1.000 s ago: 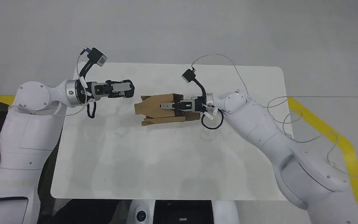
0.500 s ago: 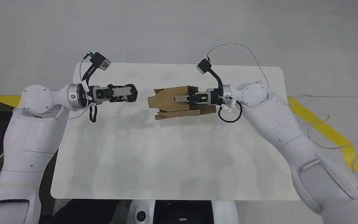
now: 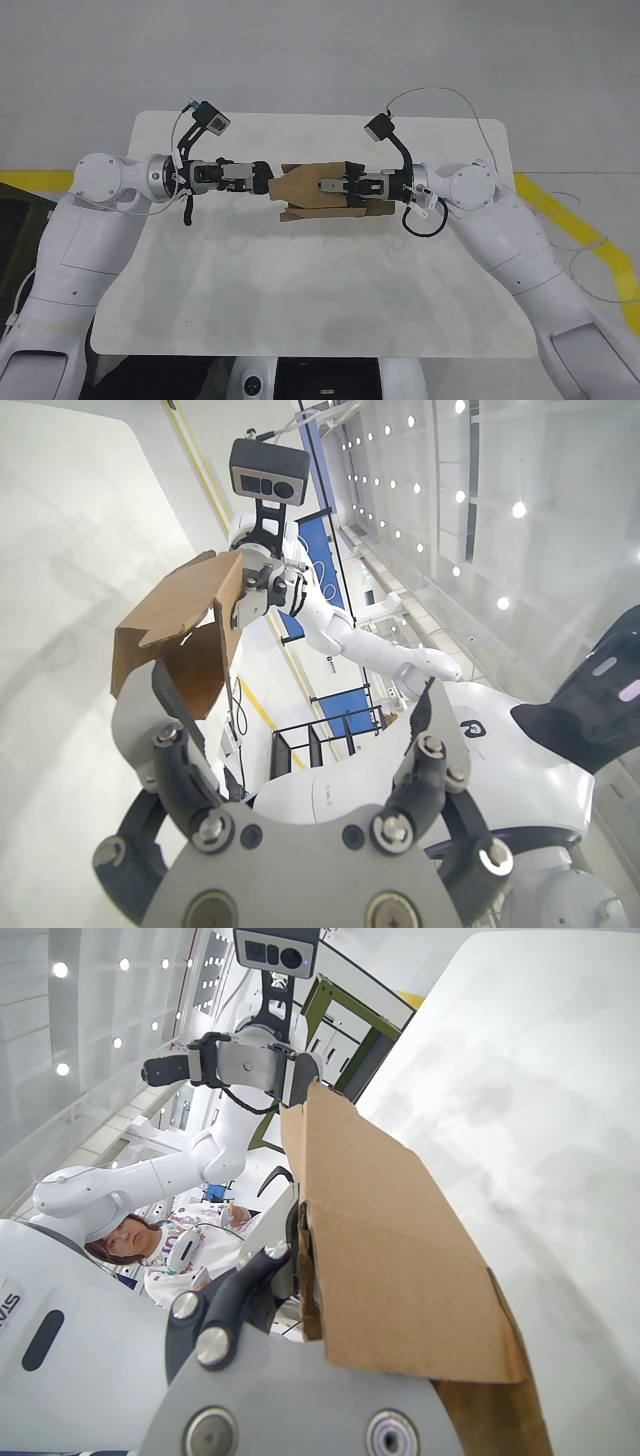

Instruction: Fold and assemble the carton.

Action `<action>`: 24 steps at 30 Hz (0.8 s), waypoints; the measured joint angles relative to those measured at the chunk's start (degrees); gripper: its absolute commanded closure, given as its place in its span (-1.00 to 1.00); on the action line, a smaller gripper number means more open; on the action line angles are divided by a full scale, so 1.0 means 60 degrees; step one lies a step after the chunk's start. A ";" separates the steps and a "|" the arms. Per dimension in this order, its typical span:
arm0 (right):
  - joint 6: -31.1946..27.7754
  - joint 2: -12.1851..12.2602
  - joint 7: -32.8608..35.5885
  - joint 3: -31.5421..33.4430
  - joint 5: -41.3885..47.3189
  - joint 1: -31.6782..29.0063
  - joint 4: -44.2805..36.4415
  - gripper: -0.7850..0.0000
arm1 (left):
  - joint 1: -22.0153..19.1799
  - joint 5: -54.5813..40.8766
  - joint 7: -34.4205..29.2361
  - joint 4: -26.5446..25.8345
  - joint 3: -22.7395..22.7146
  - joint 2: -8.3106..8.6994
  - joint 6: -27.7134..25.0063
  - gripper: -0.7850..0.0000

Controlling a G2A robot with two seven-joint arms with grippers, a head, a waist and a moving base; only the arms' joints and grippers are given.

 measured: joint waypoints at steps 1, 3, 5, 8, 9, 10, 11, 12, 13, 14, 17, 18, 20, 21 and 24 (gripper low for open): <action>0.0015 0.0005 -0.0027 0.0027 -0.0036 -0.0050 -0.0054 1.00 | -0.0032 0.0019 0.0005 0.0018 0.0057 -0.0018 0.0005 -1.00; 0.0034 0.0003 -0.0079 0.0068 -0.0080 -0.0131 -0.0165 1.00 | -0.0099 0.0235 0.0038 0.0076 0.0167 -0.0044 0.0022 -1.00; 0.0032 -0.0012 -0.0087 0.0072 -0.0094 -0.0174 -0.0257 1.00 | -0.0113 0.0230 0.0089 0.0104 0.0245 -0.0076 0.0046 -1.00; 0.0051 -0.0052 -0.0072 0.0022 -0.0168 -0.0201 -0.0327 1.00 | -0.0167 0.0049 0.0106 0.0109 0.0331 -0.0129 0.0067 -1.00; 0.0063 -0.0075 -0.0079 -0.0013 -0.0196 -0.0206 -0.0327 1.00 | -0.0193 -0.0008 0.0106 0.0108 0.0359 -0.0148 0.0068 -1.00; 0.0067 -0.0094 -0.0085 -0.0045 -0.0214 -0.0207 -0.0324 1.00 | -0.0214 -0.0054 0.0101 0.0114 0.0376 -0.0162 0.0070 -1.00; 0.0068 -0.0115 -0.0087 -0.0079 -0.0221 -0.0208 -0.0323 1.00 | -0.0235 -0.0082 0.0093 0.0128 0.0389 -0.0175 0.0069 -1.00; 0.0059 -0.0144 -0.0078 -0.0127 -0.0213 -0.0208 -0.0325 1.00 | -0.0267 -0.0086 0.0084 0.0158 0.0405 -0.0189 0.0061 -1.00; 0.0047 -0.0166 -0.0056 -0.0165 -0.0202 -0.0205 -0.0327 1.00 | -0.0295 -0.0061 0.0079 0.0193 0.0416 -0.0197 0.0054 -1.00; 0.0036 -0.0188 -0.0027 -0.0200 -0.0190 -0.0198 -0.0326 1.00 | -0.0324 -0.0016 0.0080 0.0235 0.0423 -0.0204 0.0047 -1.00; 0.0019 -0.0249 0.0087 -0.0287 -0.0168 -0.0158 -0.0291 1.00 | -0.0404 0.0043 0.0100 0.0357 0.0425 -0.0229 0.0020 -1.00; 0.0019 -0.0270 0.0117 -0.0308 -0.0175 -0.0140 -0.0255 1.00 | -0.0429 0.0038 0.0091 0.0378 0.0412 -0.0235 0.0013 -1.00; 0.0027 -0.0297 0.0125 -0.0325 -0.0223 -0.0117 -0.0158 1.00 | -0.0461 0.0037 0.0069 0.0396 0.0366 -0.0238 -0.0002 -1.00; 0.0040 -0.0312 0.0110 -0.0327 -0.0268 -0.0103 -0.0079 1.00 | -0.0475 0.0052 0.0061 0.0411 0.0320 -0.0236 -0.0012 -1.00; 0.0047 -0.0350 0.0076 -0.0335 -0.0343 -0.0093 0.0066 1.00 | -0.0481 0.0030 0.0059 0.0427 0.0178 -0.0222 -0.0008 -1.00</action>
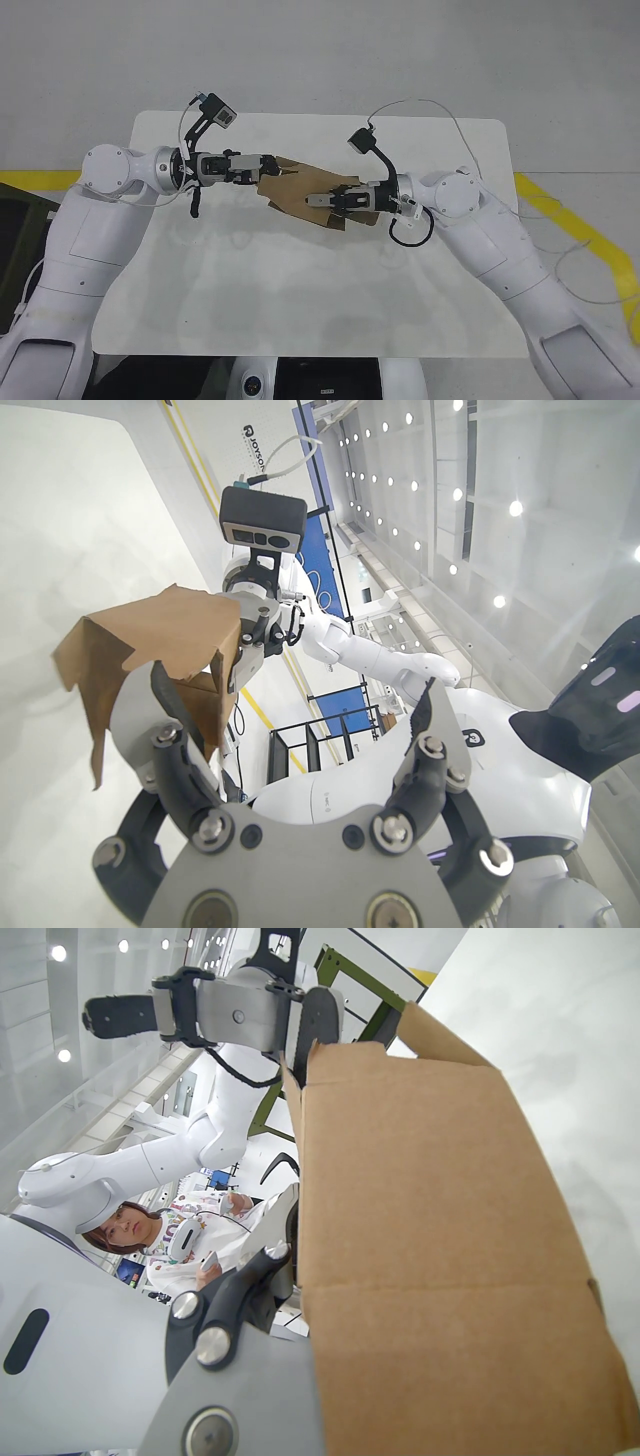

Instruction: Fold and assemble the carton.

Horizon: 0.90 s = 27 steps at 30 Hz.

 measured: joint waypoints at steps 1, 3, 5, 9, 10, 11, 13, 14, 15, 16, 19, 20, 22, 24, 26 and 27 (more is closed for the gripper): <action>0.0003 -0.0013 0.0002 -0.0011 -0.0007 -0.0002 0.0025 1.00 | 0.0005 -0.0024 -0.0006 -0.0011 -0.0036 0.0002 0.0005 -1.00; 0.0006 -0.0049 0.0043 -0.0051 0.0011 -0.0006 0.0050 1.00 | 0.0024 -0.0089 -0.0015 -0.0042 -0.0098 0.0003 0.0012 -1.00; -0.0013 -0.0087 0.0088 -0.0098 0.0066 -0.0006 0.0050 1.00 | 0.0049 -0.0158 -0.0032 -0.0079 -0.0116 -0.0004 0.0015 -1.00; -0.0078 -0.0188 0.0185 -0.0220 0.0183 0.0032 0.0081 1.00 | 0.0087 -0.0218 -0.0059 -0.0146 -0.0063 -0.0039 0.0038 -1.00; -0.0092 -0.0208 0.0185 -0.0232 0.0211 0.0045 0.0119 1.00 | 0.0088 -0.0222 -0.0061 -0.0155 -0.0052 -0.0047 0.0041 -1.00; -0.0105 -0.0226 0.0171 -0.0233 0.0230 0.0060 0.0168 1.00 | 0.0087 -0.0222 -0.0062 -0.0159 -0.0048 -0.0053 0.0039 -1.00; -0.0138 -0.0261 0.0145 -0.0227 0.0240 0.0099 0.0273 1.00 | 0.0083 -0.0212 -0.0068 -0.0148 -0.0054 -0.0063 0.0025 -1.00; -0.0154 -0.0274 0.0151 -0.0226 0.0238 0.0113 0.0298 1.00 | 0.0082 -0.0209 -0.0073 -0.0132 -0.0062 -0.0066 0.0025 -1.00; -0.0174 -0.0290 0.0178 -0.0224 0.0238 0.0130 0.0318 1.00 | 0.0080 -0.0205 -0.0077 -0.0113 -0.0072 -0.0070 0.0029 -1.00; -0.0188 -0.0300 0.0191 -0.0215 0.0239 0.0141 0.0340 1.00 | 0.0076 -0.0198 -0.0080 -0.0102 -0.0082 -0.0072 0.0030 -1.00; -0.0210 -0.0310 0.0096 -0.0103 0.0227 0.0155 0.0505 1.00 | 0.0066 -0.0103 -0.0034 -0.0065 -0.0177 -0.0067 -0.0029 -1.00; -0.0218 -0.0310 0.0065 -0.0067 0.0219 0.0149 0.0543 1.00 | 0.0074 -0.0027 -0.0020 -0.0054 -0.0220 -0.0057 -0.0043 -1.00; -0.0236 -0.0310 0.0012 0.0013 0.0203 0.0126 0.0585 1.00 | 0.0139 0.0073 -0.0005 -0.0039 -0.0333 -0.0030 -0.0021 -1.00; -0.0241 -0.0315 -0.0020 0.0070 0.0189 0.0102 0.0573 1.00 | 0.0240 0.0075 -0.0022 -0.0077 -0.0432 -0.0006 0.0041 -1.00; -0.0221 -0.0334 -0.0051 0.0080 0.0185 0.0088 0.0524 1.00 | 0.0332 0.0073 -0.0049 -0.0148 -0.0482 0.0007 0.0086 -1.00; -0.0207 -0.0353 -0.0075 0.0068 0.0191 0.0079 0.0483 1.00 | 0.0387 0.0073 -0.0058 -0.0205 -0.0492 0.0010 0.0115 -1.00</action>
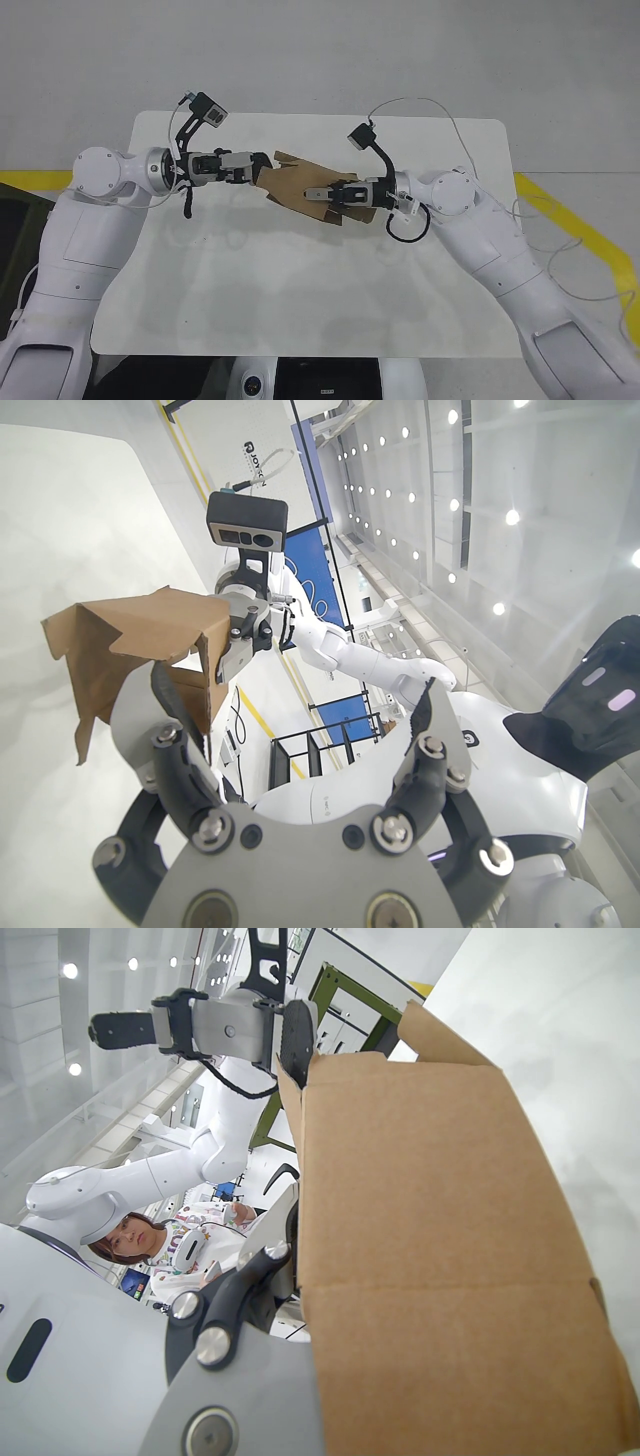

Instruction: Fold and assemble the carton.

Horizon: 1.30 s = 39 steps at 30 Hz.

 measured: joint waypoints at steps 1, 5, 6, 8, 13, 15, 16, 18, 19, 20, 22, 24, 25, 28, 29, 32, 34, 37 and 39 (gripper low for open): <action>0.0009 -0.0017 -0.0025 -0.0014 0.0007 -0.0004 -0.0027 1.00 | 0.0036 0.0000 -0.0001 -0.0044 0.0001 0.0000 0.0022 -1.00; -0.0021 -0.0092 -0.0164 -0.0050 0.0027 0.0006 -0.0049 1.00 | 0.0115 0.0016 0.0016 -0.0178 0.0046 -0.0018 0.0063 -1.00; -0.0033 -0.0111 -0.0207 -0.0045 0.0027 0.0019 -0.0021 1.00 | 0.0121 0.0019 0.0016 -0.0192 0.0054 -0.0022 0.0079 -1.00; -0.0061 -0.0135 -0.0266 -0.0022 0.0015 0.0045 0.0028 1.00 | 0.0126 0.0025 0.0016 -0.0197 0.0053 -0.0028 0.0093 -1.00; -0.0122 -0.0194 -0.0288 0.0009 -0.0011 0.0068 0.0025 1.00 | 0.0144 0.0034 0.0026 -0.0205 0.0060 -0.0046 0.0133 -1.00; -0.0110 -0.0225 -0.0137 -0.0056 -0.0015 0.0061 -0.0059 1.00 | 0.0134 0.0032 0.0049 -0.0190 0.0089 -0.0062 0.0122 -1.00; -0.0095 -0.0238 -0.0071 -0.0084 -0.0006 0.0057 -0.0081 1.00 | 0.0120 0.0040 0.0056 -0.0168 0.0105 -0.0070 0.0117 -1.00; -0.0055 -0.0264 0.0092 -0.0148 0.0002 0.0043 -0.0110 1.00 | 0.0072 0.0065 0.0067 -0.0105 0.0132 -0.0085 0.0115 -1.00; -0.0032 -0.0277 0.0168 -0.0187 -0.0004 0.0035 -0.0124 1.00 | 0.0051 0.0069 0.0069 -0.0085 0.0137 -0.0091 0.0110 -1.00; -0.0007 -0.0293 0.0239 -0.0231 -0.0017 0.0029 -0.0131 1.00 | 0.0029 0.0071 0.0070 -0.0068 0.0137 -0.0096 0.0105 -1.00; 0.0046 -0.0332 0.0371 -0.0323 -0.0034 0.0026 -0.0114 1.00 | -0.0008 0.0070 0.0051 -0.0053 0.0117 -0.0101 0.0102 -1.00; 0.0084 -0.0377 0.0486 -0.0412 -0.0027 0.0036 -0.0084 1.00 | -0.0026 0.0084 0.0026 -0.0051 0.0066 -0.0098 0.0095 -1.00; 0.0096 -0.0397 0.0535 -0.0451 -0.0020 0.0047 -0.0072 1.00 | -0.0029 0.0090 0.0026 -0.0054 0.0041 -0.0096 0.0091 -1.00; 0.0098 -0.0473 0.0682 -0.0575 0.0020 0.0101 -0.0057 1.00 | -0.0026 0.0081 0.0024 -0.0106 0.0004 -0.0096 0.0100 -1.00; 0.0094 -0.0496 0.0714 -0.0607 0.0032 0.0121 -0.0048 1.00 | -0.0023 0.0070 0.0015 -0.0128 0.0007 -0.0100 0.0104 -1.00; 0.0071 -0.0569 0.0788 -0.0691 0.0061 0.0195 0.0001 1.00 | -0.0022 0.0041 -0.0028 -0.0195 0.0064 -0.0122 0.0114 -1.00; 0.0054 -0.0619 0.0827 -0.0742 0.0082 0.0246 0.0046 1.00 | -0.0030 0.0008 -0.0062 -0.0218 0.0110 -0.0139 0.0125 -1.00; 0.0024 -0.0687 0.0890 -0.0806 0.0098 0.0313 0.0121 1.00 | -0.0049 -0.0014 -0.0111 -0.0222 0.0148 -0.0157 0.0135 -1.00; -0.0001 -0.0728 0.0920 -0.0836 0.0102 0.0348 0.0184 1.00 | -0.0061 -0.0023 -0.0137 -0.0204 0.0154 -0.0165 0.0145 -1.00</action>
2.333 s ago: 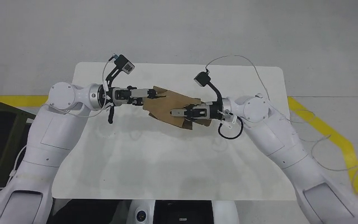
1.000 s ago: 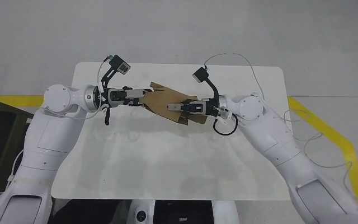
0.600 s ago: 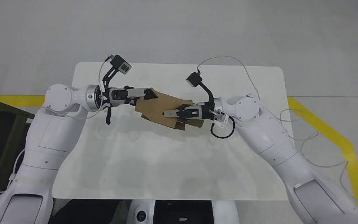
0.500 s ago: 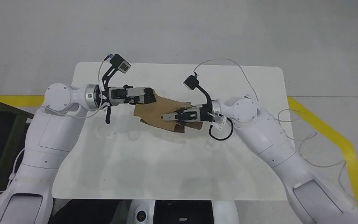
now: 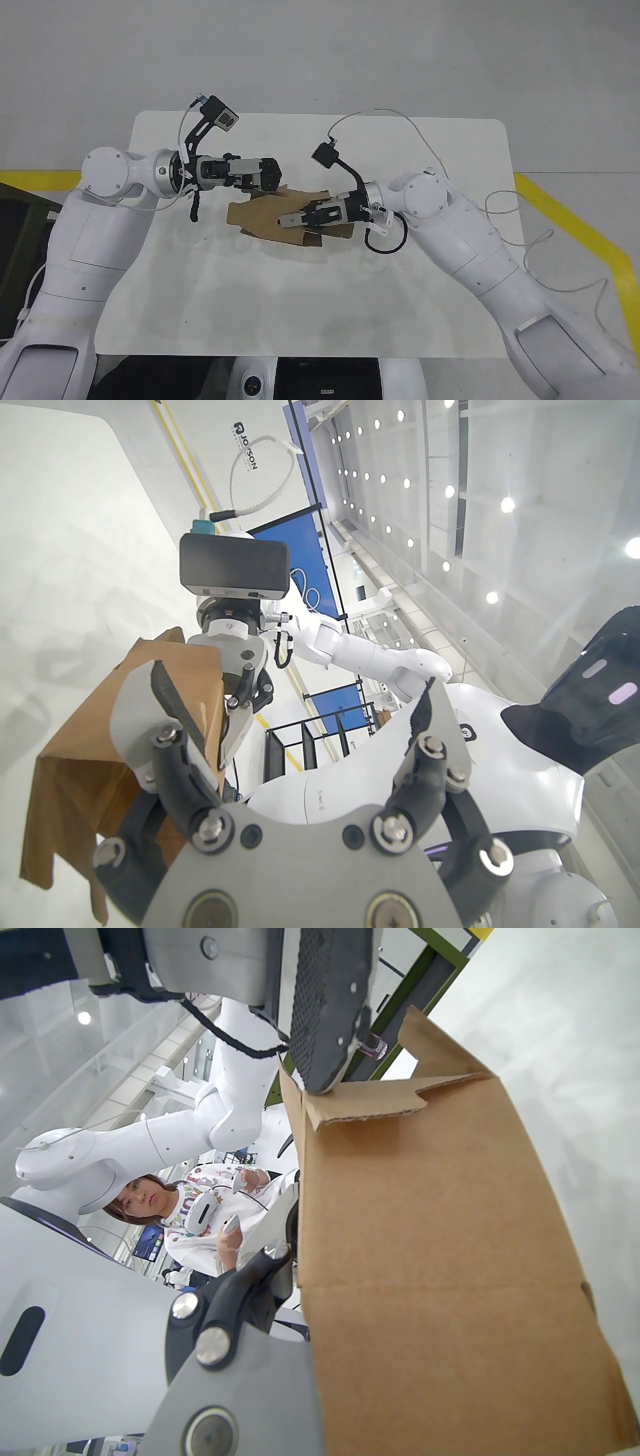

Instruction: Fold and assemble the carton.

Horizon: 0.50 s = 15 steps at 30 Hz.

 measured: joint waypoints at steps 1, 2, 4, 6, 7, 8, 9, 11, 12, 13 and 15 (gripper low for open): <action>-0.0011 -0.0016 0.0011 -0.0008 0.0006 0.0012 0.0026 1.00 | -0.0004 -0.0002 -0.0009 0.0007 0.0001 -0.0003 0.0009 -1.00; -0.0018 -0.0031 0.0022 -0.0013 0.0015 0.0022 0.0053 1.00 | -0.0010 -0.0002 -0.0022 0.0013 0.0002 -0.0005 0.0016 -1.00; -0.0032 -0.0060 0.0035 -0.0010 0.0038 0.0038 0.0115 1.00 | -0.0019 0.0013 -0.0040 0.0035 -0.0007 -0.0009 0.0021 -1.00; -0.0070 -0.0076 0.0023 0.0031 0.0048 0.0046 0.0188 1.00 | -0.0021 0.0054 -0.0013 0.0085 -0.0047 -0.0008 -0.0001 -1.00; -0.0095 -0.0078 0.0004 0.0065 0.0059 0.0045 0.0221 1.00 | -0.0020 0.0082 0.0015 0.0106 -0.0072 -0.0006 -0.0014 -1.00; -0.0126 -0.0078 -0.0017 0.0107 0.0082 0.0037 0.0251 1.00 | -0.0017 0.0117 0.0046 0.0120 -0.0099 -0.0002 -0.0030 -1.00; -0.0164 -0.0074 -0.0043 0.0170 0.0114 0.0022 0.0289 1.00 | -0.0007 0.0162 0.0078 0.0129 -0.0133 0.0004 -0.0045 -1.00; -0.0205 -0.0061 -0.0072 0.0270 0.0134 -0.0002 0.0332 1.00 | 0.0015 0.0198 0.0098 0.0128 -0.0174 0.0010 -0.0046 -1.00; -0.0211 -0.0051 -0.0094 0.0335 0.0136 -0.0020 0.0349 1.00 | 0.0028 0.0234 0.0108 0.0123 -0.0197 0.0015 -0.0039 -1.00; -0.0213 -0.0044 -0.0114 0.0384 0.0135 -0.0034 0.0351 1.00 | 0.0035 0.0268 0.0120 0.0116 -0.0211 0.0018 -0.0037 -1.00; -0.0216 -0.0028 -0.0161 0.0489 0.0124 -0.0071 0.0327 1.00 | 0.0053 0.0328 0.0147 0.0098 -0.0234 0.0021 -0.0033 -1.00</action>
